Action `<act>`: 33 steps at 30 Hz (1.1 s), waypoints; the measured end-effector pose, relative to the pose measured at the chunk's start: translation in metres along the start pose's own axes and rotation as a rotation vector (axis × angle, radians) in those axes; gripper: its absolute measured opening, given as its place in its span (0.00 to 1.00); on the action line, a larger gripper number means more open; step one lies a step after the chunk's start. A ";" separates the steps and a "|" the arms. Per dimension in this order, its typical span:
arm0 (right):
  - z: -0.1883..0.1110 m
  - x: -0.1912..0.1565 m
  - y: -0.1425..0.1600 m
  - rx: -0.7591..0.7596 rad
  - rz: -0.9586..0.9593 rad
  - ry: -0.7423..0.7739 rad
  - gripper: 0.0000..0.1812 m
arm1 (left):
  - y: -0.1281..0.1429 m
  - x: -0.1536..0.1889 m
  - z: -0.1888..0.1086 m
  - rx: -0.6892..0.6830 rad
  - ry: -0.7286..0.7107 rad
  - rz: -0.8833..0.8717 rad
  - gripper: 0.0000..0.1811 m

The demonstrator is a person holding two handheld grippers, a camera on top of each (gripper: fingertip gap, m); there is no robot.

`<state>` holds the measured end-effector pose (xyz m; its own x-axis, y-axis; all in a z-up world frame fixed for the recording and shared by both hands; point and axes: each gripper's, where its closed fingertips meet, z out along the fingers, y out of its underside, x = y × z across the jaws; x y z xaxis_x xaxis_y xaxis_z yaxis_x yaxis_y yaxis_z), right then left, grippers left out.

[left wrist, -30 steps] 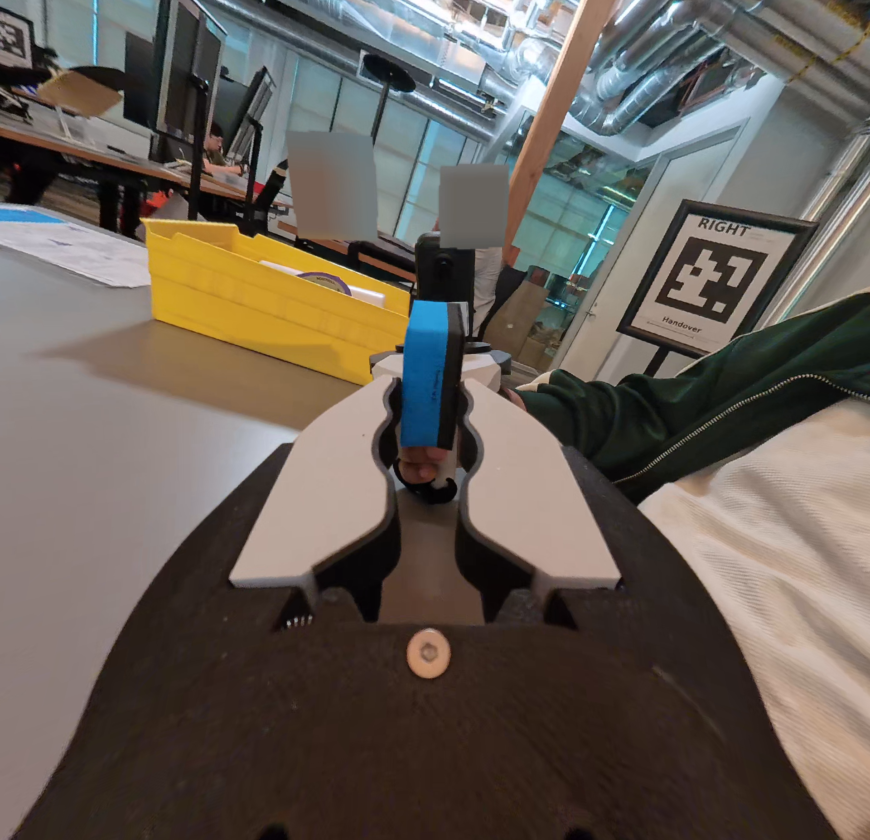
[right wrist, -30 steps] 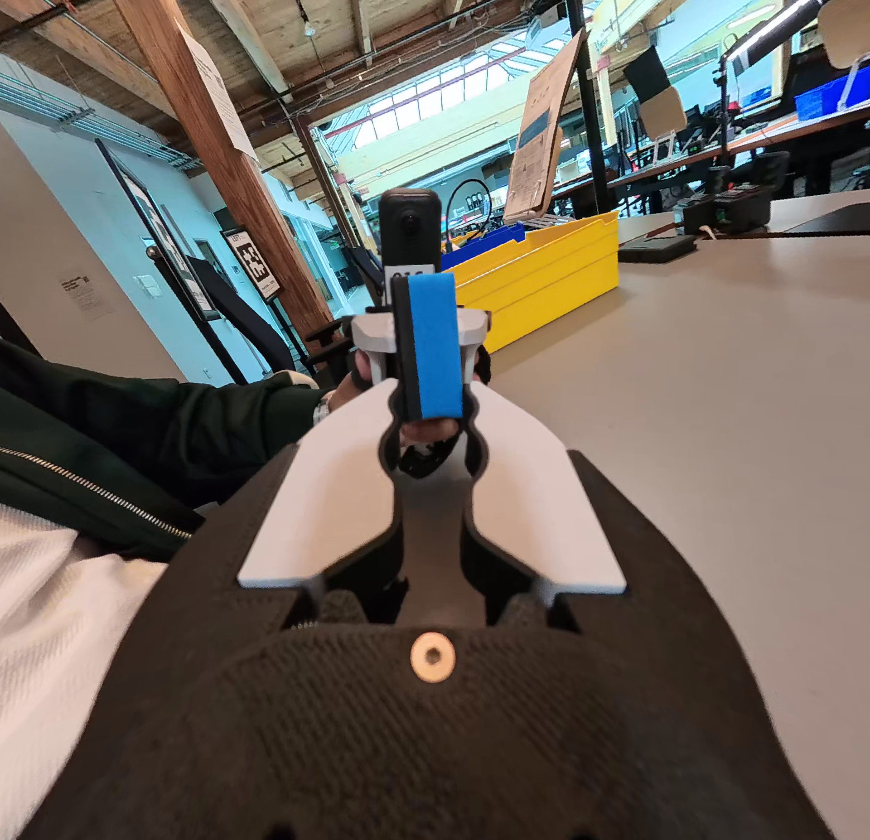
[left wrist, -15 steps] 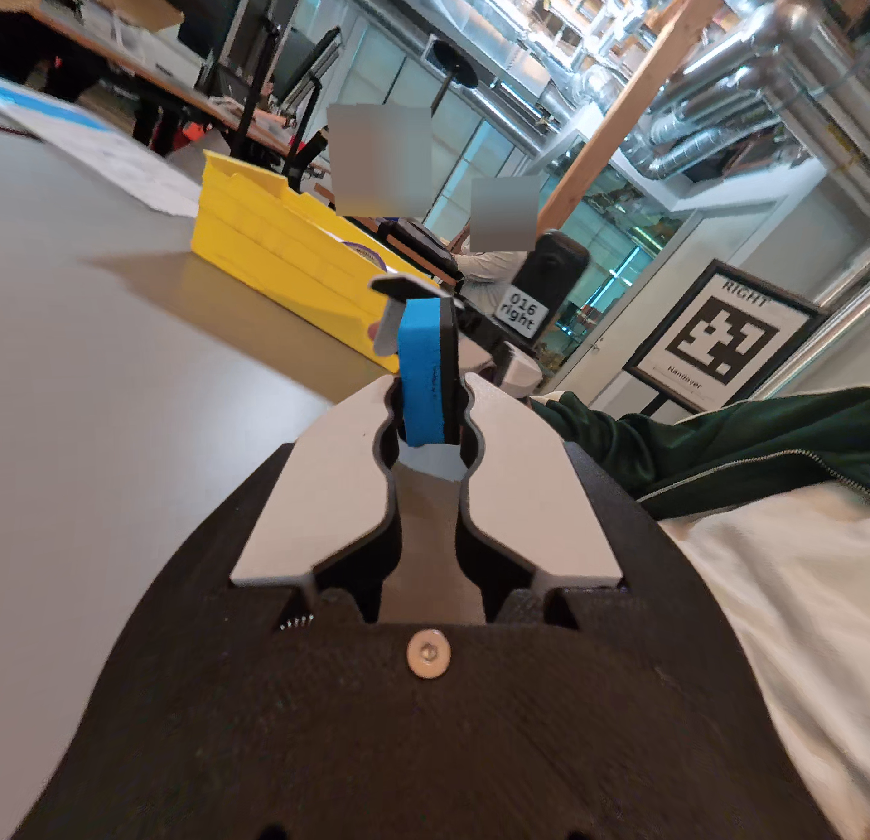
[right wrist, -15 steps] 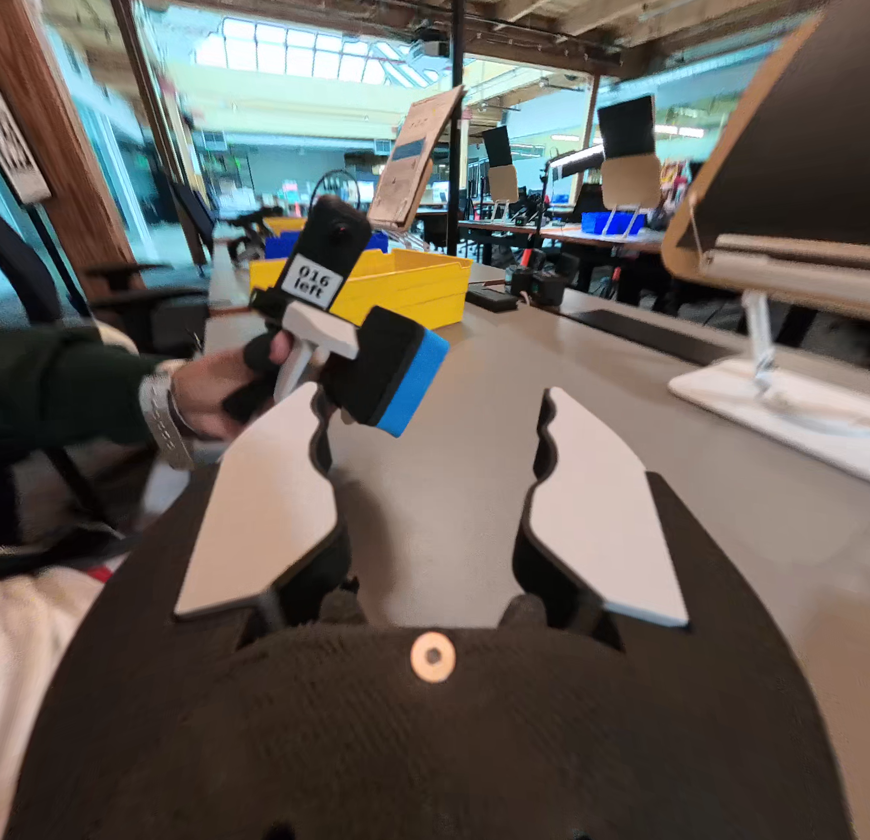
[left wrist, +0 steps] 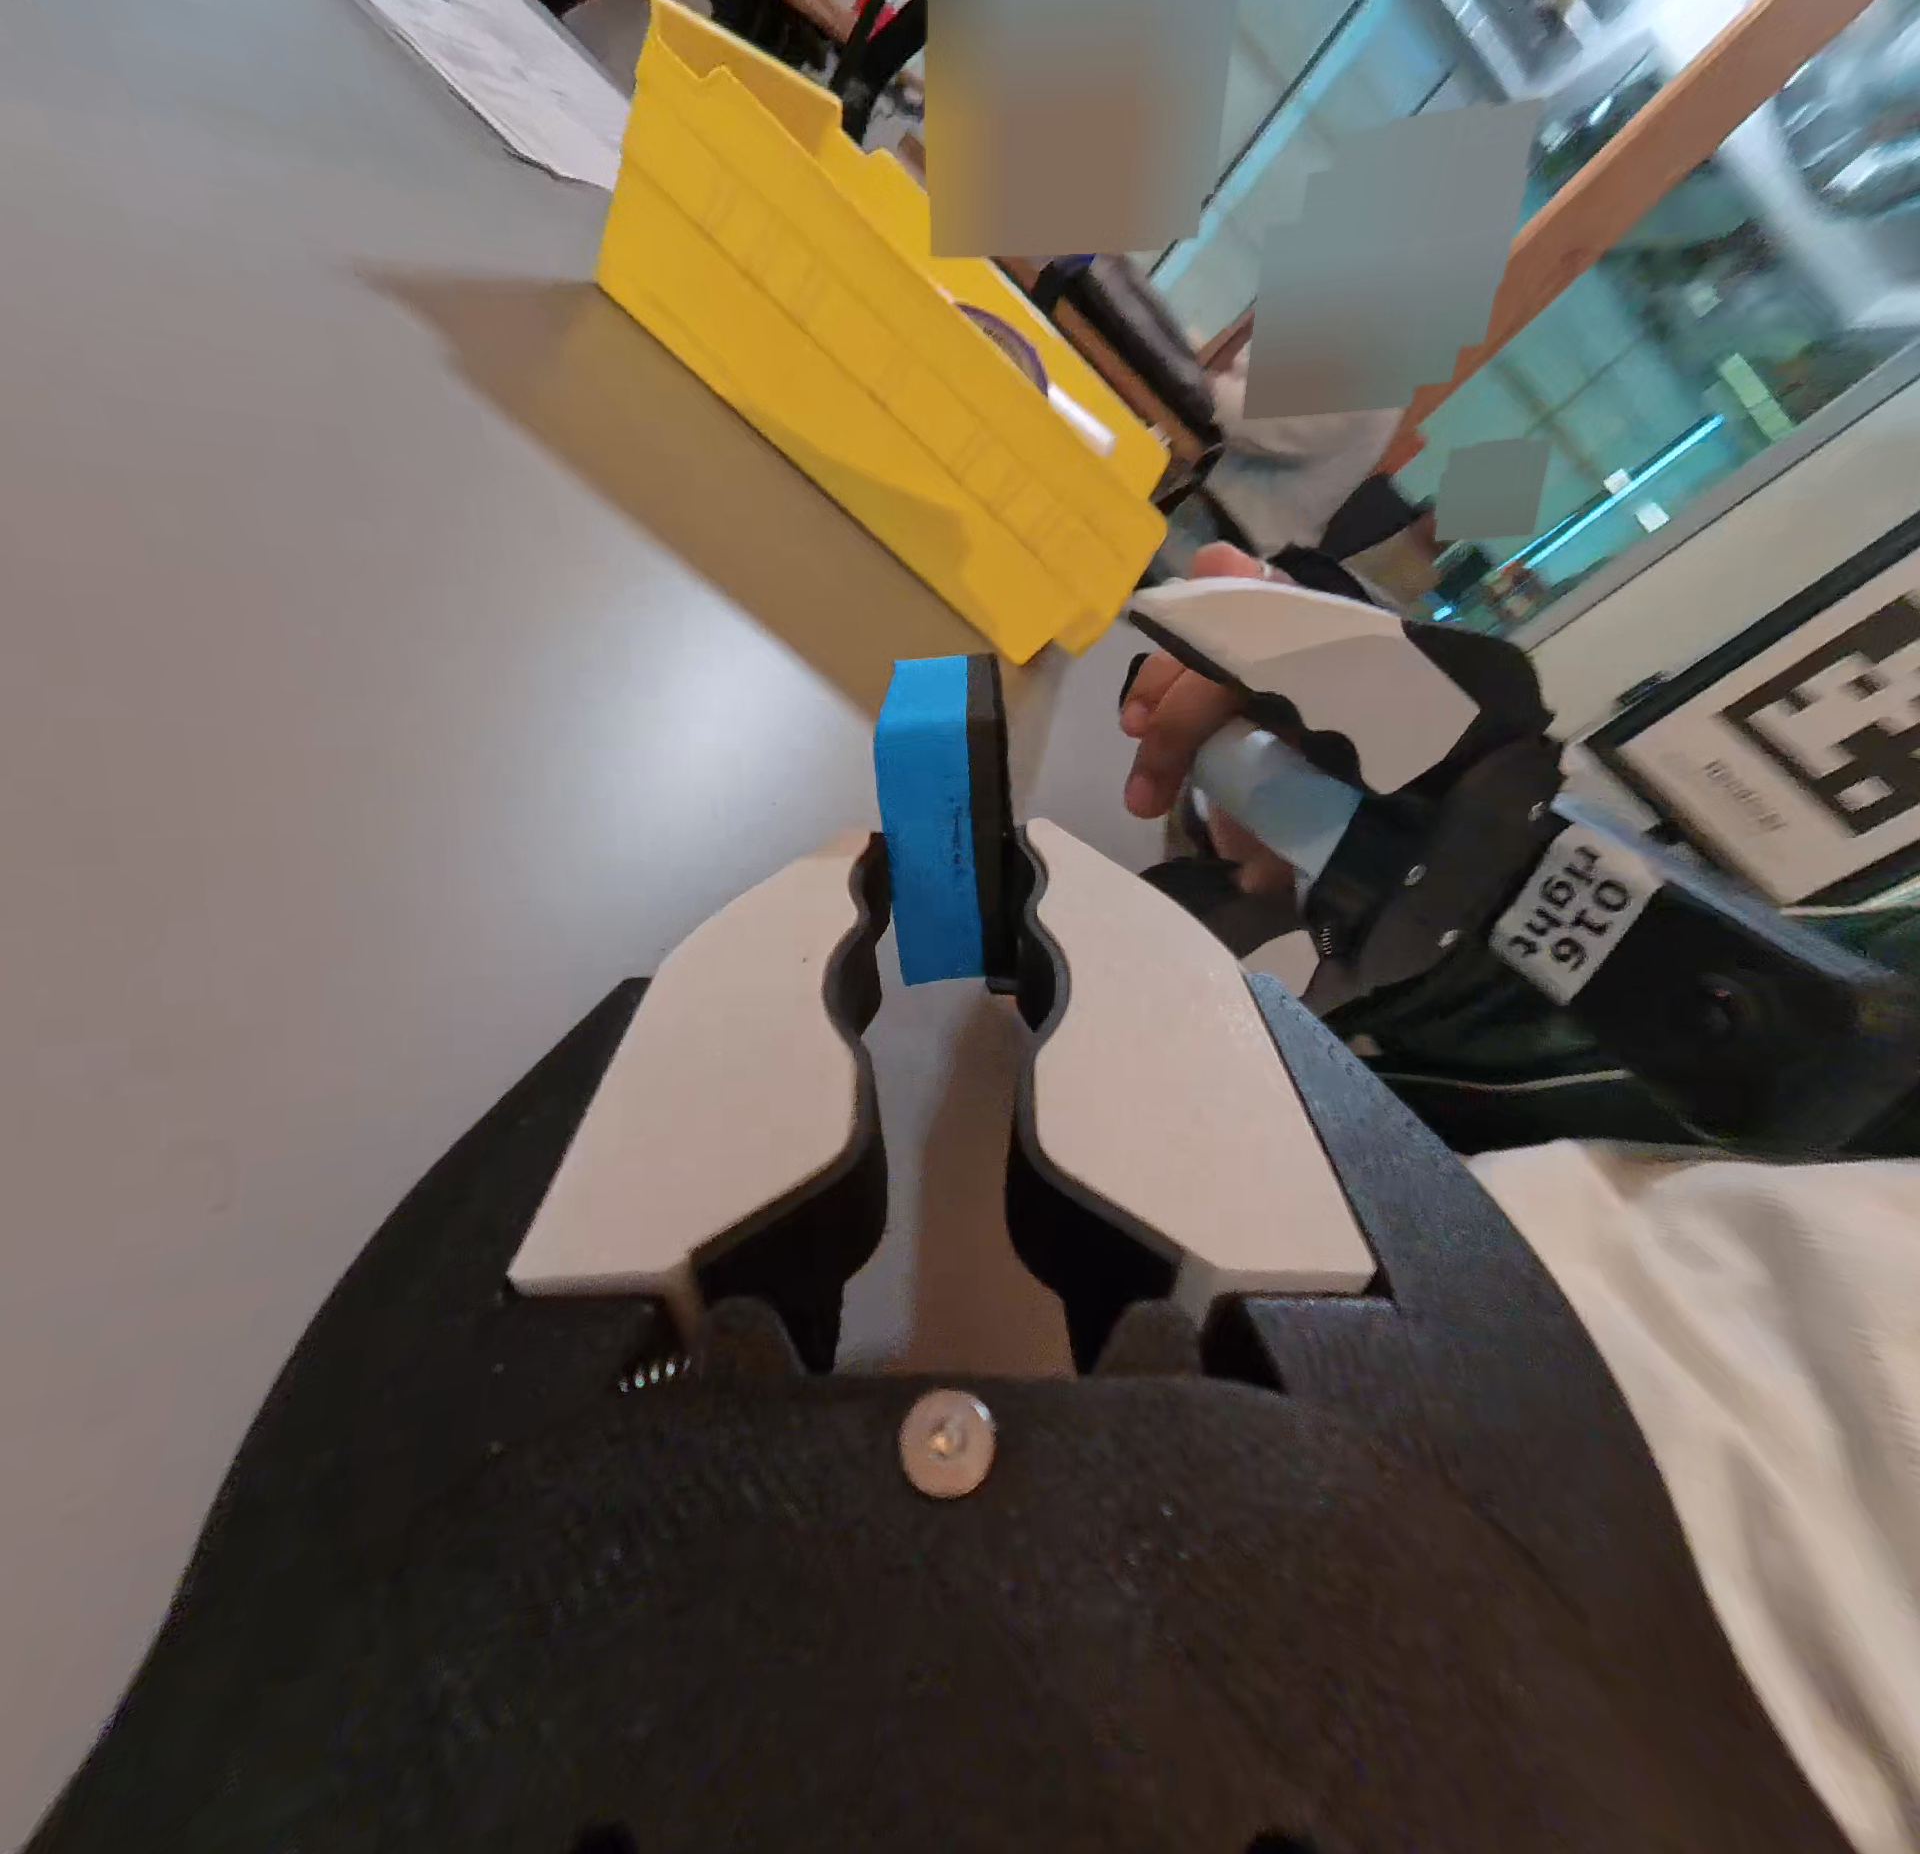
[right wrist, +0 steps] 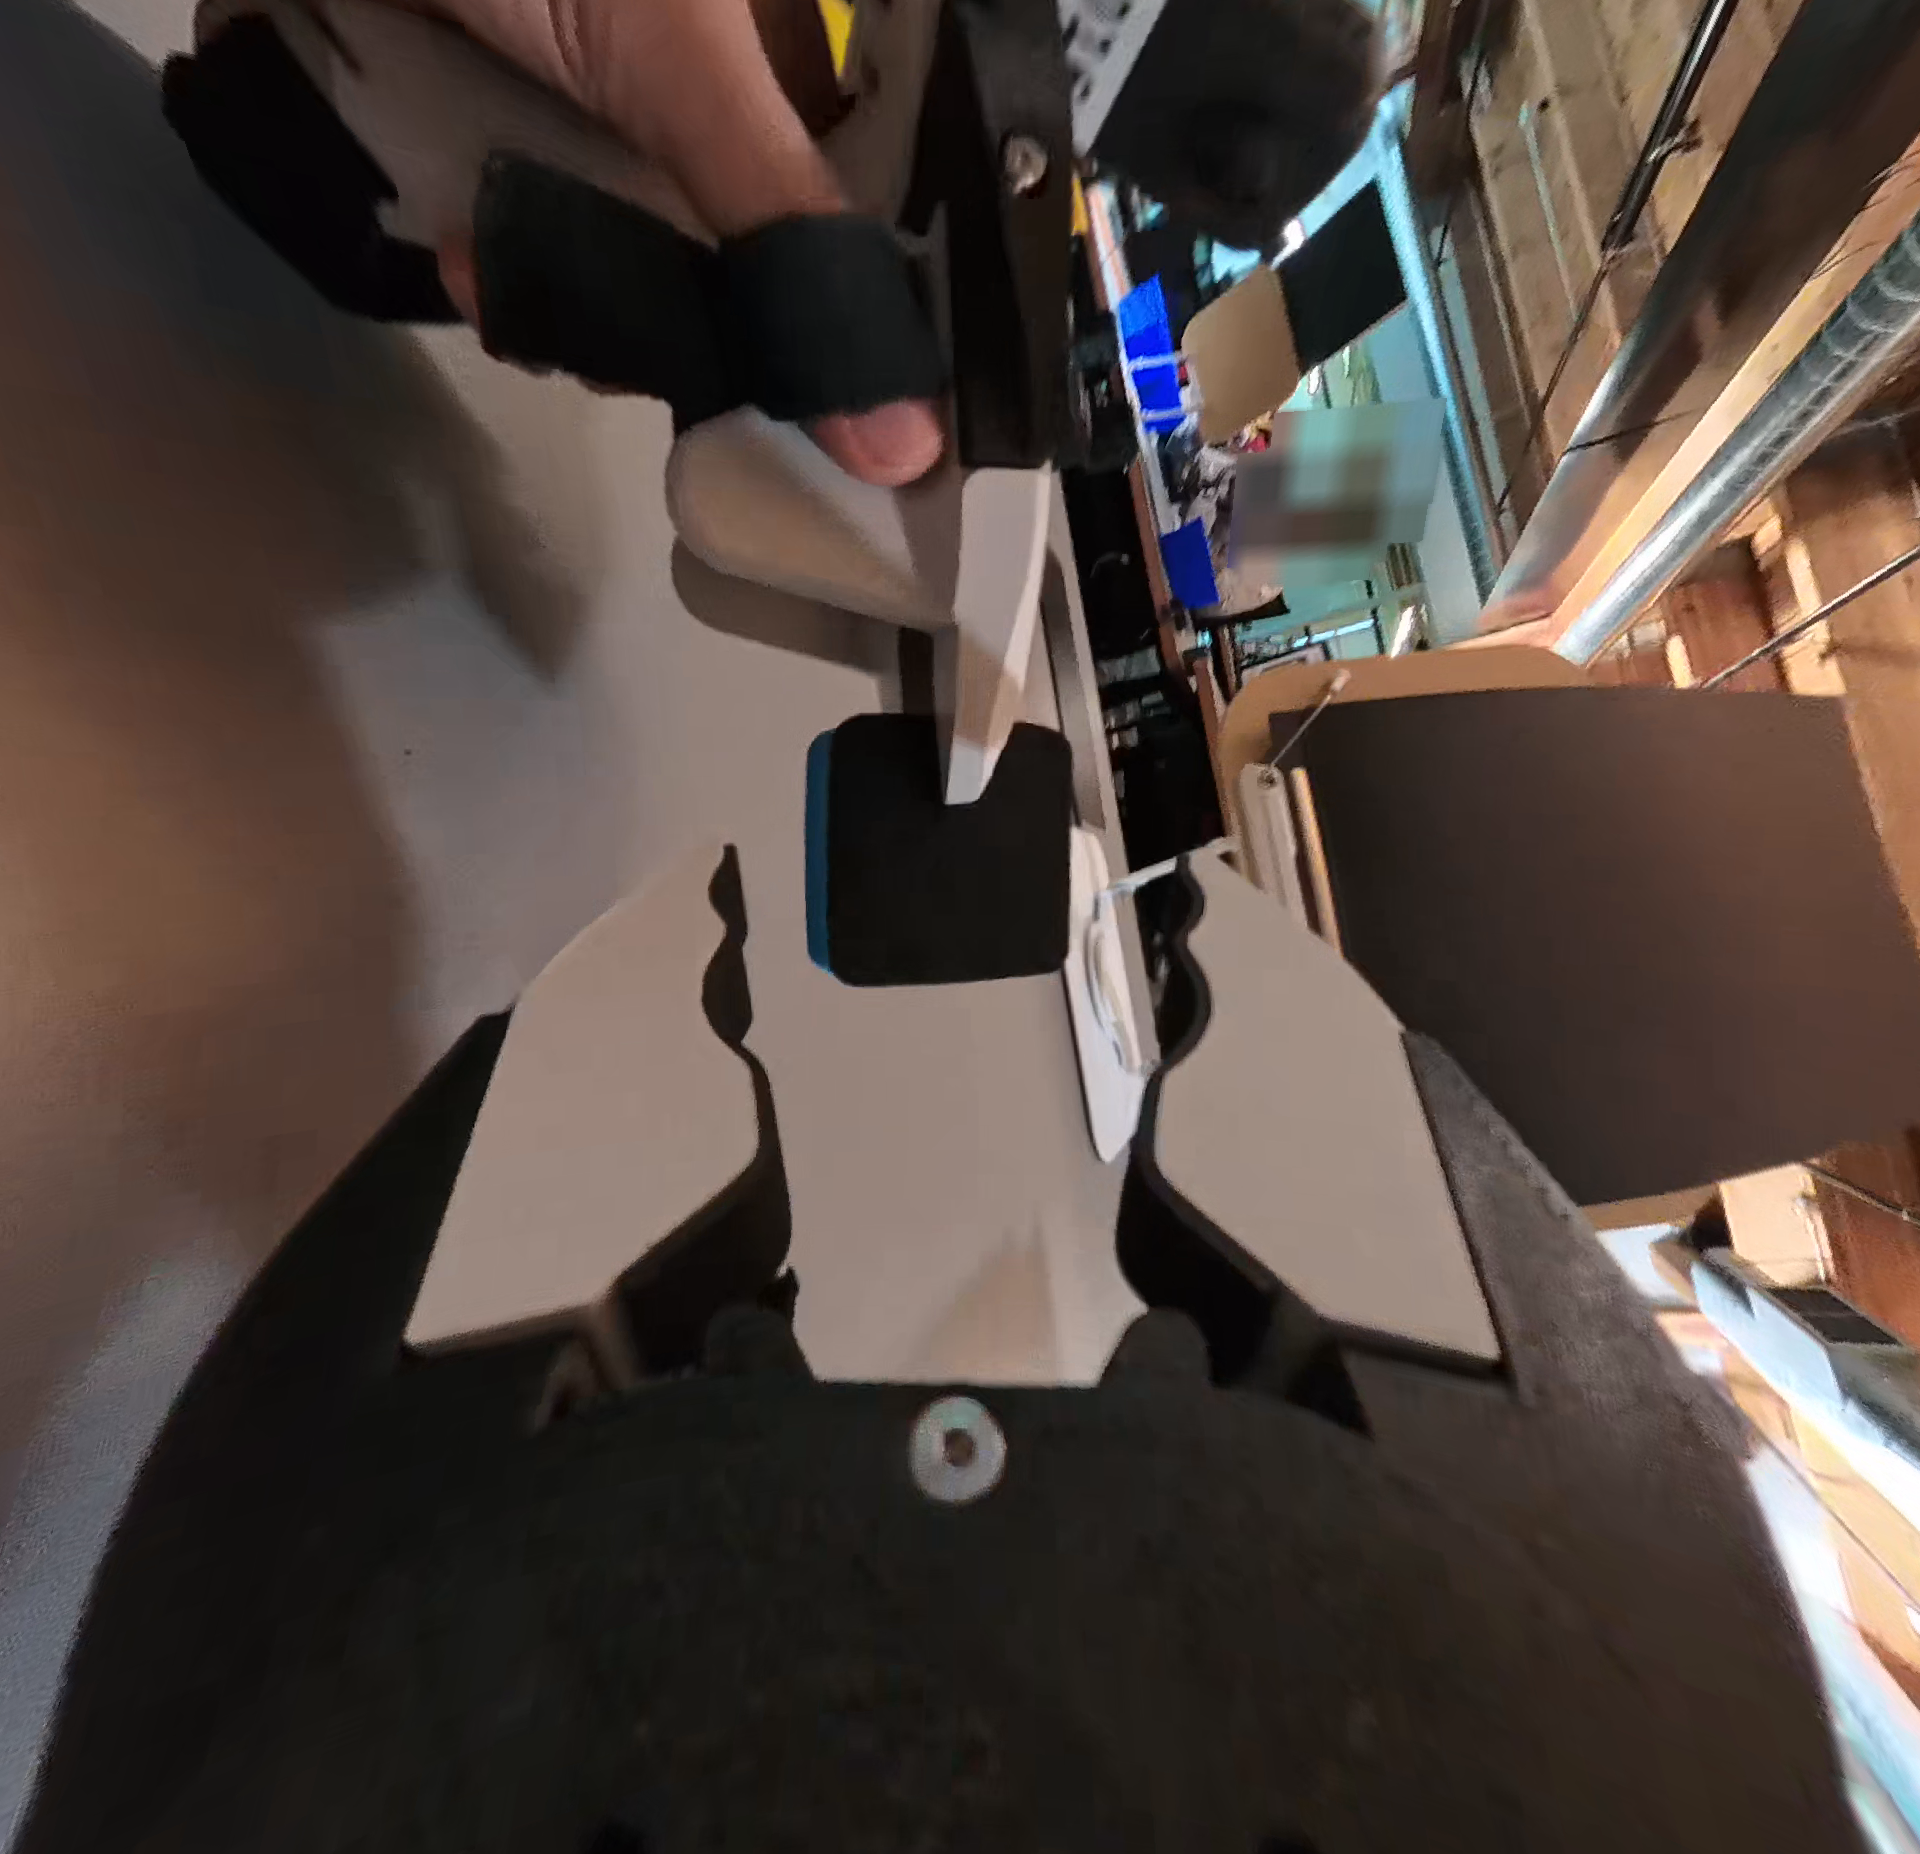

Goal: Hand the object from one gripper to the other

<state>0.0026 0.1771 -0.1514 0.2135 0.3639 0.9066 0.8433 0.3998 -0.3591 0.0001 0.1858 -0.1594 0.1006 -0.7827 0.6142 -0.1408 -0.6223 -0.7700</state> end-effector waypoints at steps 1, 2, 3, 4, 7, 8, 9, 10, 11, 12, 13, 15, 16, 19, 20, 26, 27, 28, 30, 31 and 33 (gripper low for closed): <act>0.001 -0.002 0.002 -0.019 0.012 -0.010 0.43 | 0.001 0.001 0.001 -0.014 -0.029 0.042 0.13; 0.002 -0.002 0.005 -0.033 0.027 -0.015 0.44 | 0.002 0.000 0.002 -0.030 -0.063 0.086 0.13; 0.002 -0.003 0.007 -0.044 0.041 -0.022 0.44 | 0.003 0.000 0.002 -0.048 -0.096 0.131 0.13; 0.003 -0.003 0.009 -0.054 0.052 -0.031 0.43 | 0.004 0.001 0.003 -0.065 -0.122 0.172 0.13; 0.005 -0.007 0.015 -0.084 0.062 -0.049 0.43 | 0.009 0.008 0.009 -0.100 -0.156 0.258 0.13; 0.005 -0.008 0.016 -0.091 0.058 -0.054 0.43 | 0.010 0.011 0.011 -0.105 -0.158 0.272 0.13; 0.005 -0.010 0.016 -0.094 0.058 -0.065 0.42 | 0.011 0.014 0.013 -0.107 -0.156 0.283 0.13; 0.006 -0.012 0.017 -0.098 0.058 -0.072 0.41 | 0.012 0.017 0.015 -0.110 -0.148 0.290 0.13; 0.006 -0.013 0.018 -0.105 0.059 -0.081 0.40 | 0.013 0.019 0.017 -0.114 -0.142 0.296 0.13; 0.006 -0.015 0.019 -0.113 0.059 -0.090 0.37 | 0.014 0.020 0.018 -0.118 -0.144 0.303 0.13; 0.005 -0.014 0.020 -0.117 0.058 -0.085 0.33 | 0.016 0.020 0.018 -0.129 -0.154 0.317 0.13; 0.005 -0.014 0.020 -0.113 0.064 -0.094 0.33 | 0.015 0.021 0.019 -0.116 -0.148 0.351 0.13; 0.004 -0.013 0.020 -0.110 0.076 -0.094 0.33 | 0.014 0.022 0.019 -0.101 -0.138 0.371 0.13; 0.003 -0.007 0.019 -0.087 0.126 -0.078 0.33 | 0.008 0.026 0.018 -0.042 -0.091 0.399 0.19; 0.002 -0.003 0.019 -0.074 0.149 -0.065 0.33 | 0.005 0.026 0.017 -0.012 -0.085 0.390 0.26; -0.005 0.017 0.023 0.096 0.629 -0.115 0.32 | -0.014 0.035 0.007 0.142 0.015 0.386 0.37; -0.007 0.019 0.021 0.149 0.722 -0.146 0.32 | -0.017 0.037 0.005 0.162 0.027 0.395 0.38; -0.009 0.022 0.019 0.205 0.807 -0.177 0.32 | -0.018 0.038 0.004 0.176 0.036 0.405 0.39; -0.013 0.026 0.017 0.297 0.953 -0.234 0.32 | -0.019 0.041 0.003 0.181 0.054 0.420 0.40; -0.015 0.027 0.014 0.339 1.020 -0.271 0.32 | -0.018 0.042 0.003 0.183 0.064 0.428 0.41; -0.020 0.030 0.008 0.429 1.141 -0.334 0.32 | -0.018 0.047 0.004 0.188 0.084 0.449 0.41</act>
<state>0.0255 0.1748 -0.1227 0.5251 0.8500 -0.0430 0.0212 -0.0636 -0.9977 0.0111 0.1600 -0.1176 -0.0099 -0.9754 0.2201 0.0288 -0.2203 -0.9750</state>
